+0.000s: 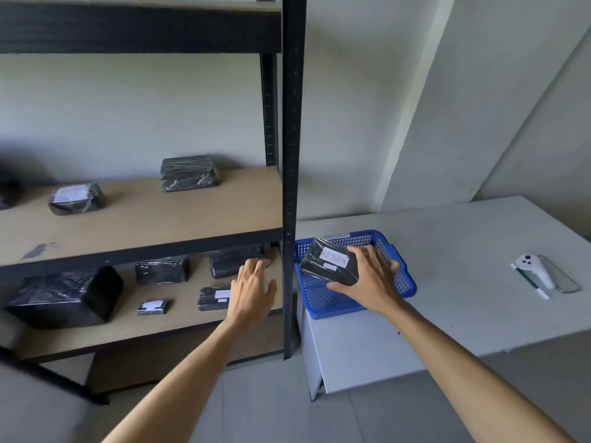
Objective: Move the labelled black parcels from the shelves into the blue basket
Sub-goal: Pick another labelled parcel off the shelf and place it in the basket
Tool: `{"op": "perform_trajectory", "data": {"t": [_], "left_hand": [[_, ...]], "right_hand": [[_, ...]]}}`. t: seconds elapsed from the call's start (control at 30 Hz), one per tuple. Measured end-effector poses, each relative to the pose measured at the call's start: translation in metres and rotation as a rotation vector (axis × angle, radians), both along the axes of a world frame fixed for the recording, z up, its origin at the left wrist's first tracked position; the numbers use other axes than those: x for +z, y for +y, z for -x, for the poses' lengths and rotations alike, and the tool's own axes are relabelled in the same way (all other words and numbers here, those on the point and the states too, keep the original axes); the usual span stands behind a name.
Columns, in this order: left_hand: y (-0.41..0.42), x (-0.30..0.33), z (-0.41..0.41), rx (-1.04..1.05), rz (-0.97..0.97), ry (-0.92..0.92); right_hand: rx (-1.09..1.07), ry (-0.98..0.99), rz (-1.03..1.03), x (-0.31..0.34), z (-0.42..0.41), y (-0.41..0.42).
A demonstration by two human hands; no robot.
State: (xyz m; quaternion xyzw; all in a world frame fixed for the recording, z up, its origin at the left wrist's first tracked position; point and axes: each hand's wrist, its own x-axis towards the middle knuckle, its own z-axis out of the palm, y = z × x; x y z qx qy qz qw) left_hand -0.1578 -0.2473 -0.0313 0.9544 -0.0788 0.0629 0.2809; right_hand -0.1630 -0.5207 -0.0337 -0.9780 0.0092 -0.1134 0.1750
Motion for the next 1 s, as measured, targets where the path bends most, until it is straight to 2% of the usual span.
{"op": "perform_trajectory", "data": {"t": [0.27,0.47,0.73,1.0], "left_hand": [[-0.074,-0.102,-0.057,-0.084,0.025,-0.016],[-0.114,-0.157,-0.063,0.121,0.313,0.091],[-0.127,-0.179,-0.062,0.087,0.47,0.183],[-0.126,-0.189,-0.066,0.039,0.466,0.117]], "right_hand": [[-0.12,0.093,0.06,-0.086,-0.067,-0.051],[-0.154,0.111,0.044,-0.131,-0.097,-0.056],[-0.048,0.212,0.174,-0.174,-0.119,-0.04],[0.063,0.293,0.185,-0.185,-0.125,-0.035]]}}
